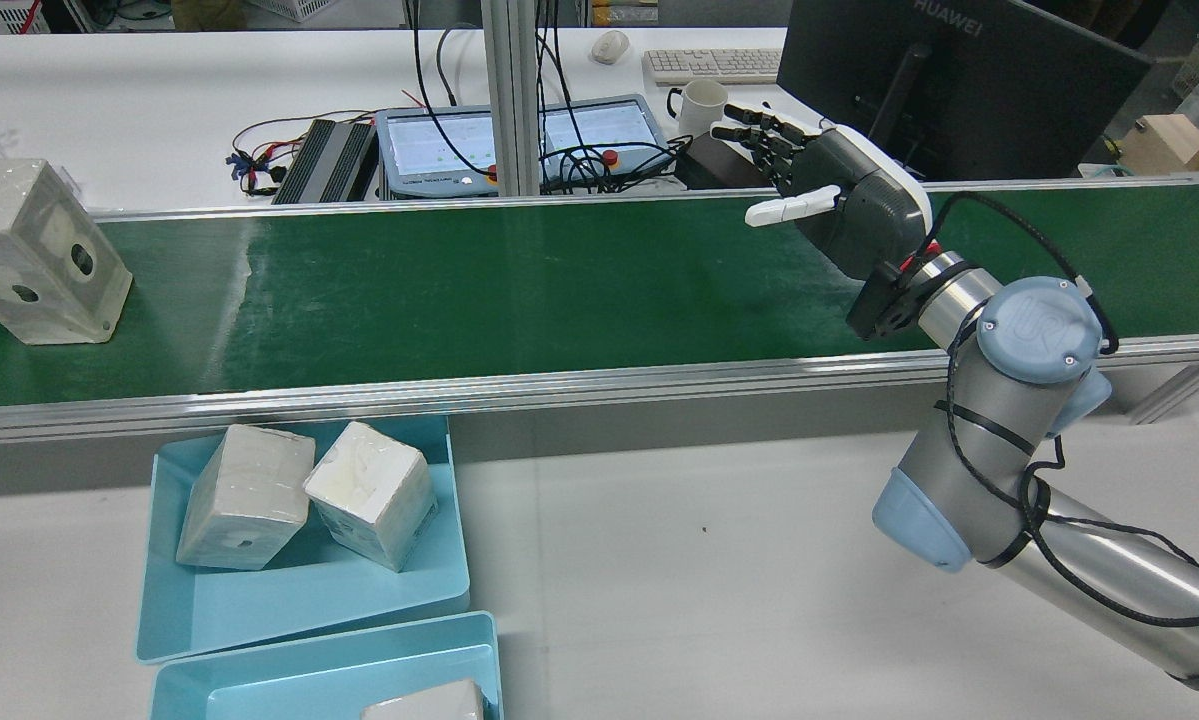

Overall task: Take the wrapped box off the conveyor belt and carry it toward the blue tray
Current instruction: 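Shift the open right hand slightly along the belt toward the approaching box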

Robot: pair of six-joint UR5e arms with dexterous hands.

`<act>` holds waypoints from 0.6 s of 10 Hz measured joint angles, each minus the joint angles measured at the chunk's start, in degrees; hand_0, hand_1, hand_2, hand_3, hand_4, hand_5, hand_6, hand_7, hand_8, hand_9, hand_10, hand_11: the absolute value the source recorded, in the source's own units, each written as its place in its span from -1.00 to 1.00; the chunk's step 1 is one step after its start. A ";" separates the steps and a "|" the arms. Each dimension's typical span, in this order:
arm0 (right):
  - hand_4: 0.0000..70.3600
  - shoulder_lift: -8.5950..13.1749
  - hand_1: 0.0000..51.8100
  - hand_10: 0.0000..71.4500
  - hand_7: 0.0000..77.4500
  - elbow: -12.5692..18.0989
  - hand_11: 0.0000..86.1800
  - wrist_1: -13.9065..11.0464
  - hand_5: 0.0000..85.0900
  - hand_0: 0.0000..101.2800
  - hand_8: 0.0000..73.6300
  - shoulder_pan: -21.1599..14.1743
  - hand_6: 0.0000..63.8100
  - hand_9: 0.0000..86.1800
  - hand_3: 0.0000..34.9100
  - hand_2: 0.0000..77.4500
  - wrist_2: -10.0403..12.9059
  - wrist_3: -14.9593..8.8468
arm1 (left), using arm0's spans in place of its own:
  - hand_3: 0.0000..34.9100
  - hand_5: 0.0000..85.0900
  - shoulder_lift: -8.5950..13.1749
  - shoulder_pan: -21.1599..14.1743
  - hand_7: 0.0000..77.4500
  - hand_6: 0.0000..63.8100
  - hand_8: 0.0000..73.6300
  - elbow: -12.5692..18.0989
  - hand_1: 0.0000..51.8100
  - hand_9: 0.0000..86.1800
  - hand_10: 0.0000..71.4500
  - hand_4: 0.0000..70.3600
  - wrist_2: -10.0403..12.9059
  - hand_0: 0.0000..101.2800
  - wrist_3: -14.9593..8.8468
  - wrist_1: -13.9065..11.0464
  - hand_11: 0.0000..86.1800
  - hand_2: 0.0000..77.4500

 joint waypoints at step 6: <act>-0.71 1.96 -0.56 -1.00 -0.48 -1.82 -0.97 0.15 -0.74 -0.07 -0.87 -0.69 -0.74 -0.84 -1.00 -0.83 0.01 -0.15 | -1.00 -0.97 0.00 0.00 -0.99 -0.98 -0.99 0.00 -1.00 -1.00 -0.98 -0.98 0.00 -1.00 0.00 0.00 -0.99 -0.97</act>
